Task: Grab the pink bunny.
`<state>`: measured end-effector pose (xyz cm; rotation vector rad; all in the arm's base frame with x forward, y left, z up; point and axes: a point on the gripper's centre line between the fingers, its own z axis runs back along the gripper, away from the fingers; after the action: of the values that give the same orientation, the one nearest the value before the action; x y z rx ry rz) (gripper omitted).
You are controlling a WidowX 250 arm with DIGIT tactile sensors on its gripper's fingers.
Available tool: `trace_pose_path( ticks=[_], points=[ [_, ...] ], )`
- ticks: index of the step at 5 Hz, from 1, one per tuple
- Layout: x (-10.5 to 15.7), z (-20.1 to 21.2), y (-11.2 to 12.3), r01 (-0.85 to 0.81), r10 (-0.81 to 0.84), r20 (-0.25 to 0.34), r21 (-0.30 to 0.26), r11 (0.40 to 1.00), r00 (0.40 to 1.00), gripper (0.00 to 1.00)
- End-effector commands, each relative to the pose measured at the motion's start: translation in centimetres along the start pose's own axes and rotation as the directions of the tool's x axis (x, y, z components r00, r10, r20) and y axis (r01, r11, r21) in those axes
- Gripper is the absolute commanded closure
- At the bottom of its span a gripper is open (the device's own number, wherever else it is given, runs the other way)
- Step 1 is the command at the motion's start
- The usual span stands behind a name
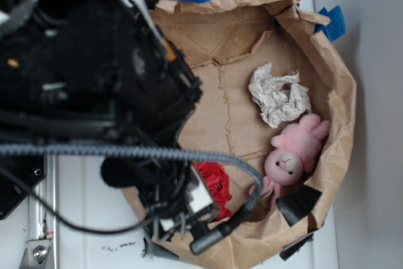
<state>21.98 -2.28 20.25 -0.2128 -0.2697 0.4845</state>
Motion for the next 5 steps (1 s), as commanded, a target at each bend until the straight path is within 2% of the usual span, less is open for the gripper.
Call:
trace_pose_path(
  ticks=[1, 2, 3, 5],
  points=[
    [0.7, 0.8, 0.4, -0.021, 0.021, 0.024, -0.009, 1.0, 0.999, 0.0],
    [1.4, -1.3, 1.0, -0.063, 0.062, 0.043, 0.019, 0.998, 0.997, 0.0],
    [2.0, -2.8, 1.6, -0.112, 0.111, 0.054, 0.01, 0.994, 0.992, 0.0],
    [2.4, -5.9, 2.8, -0.084, 0.084, 0.084, -0.003, 0.996, 0.993, 0.0]
  ],
)
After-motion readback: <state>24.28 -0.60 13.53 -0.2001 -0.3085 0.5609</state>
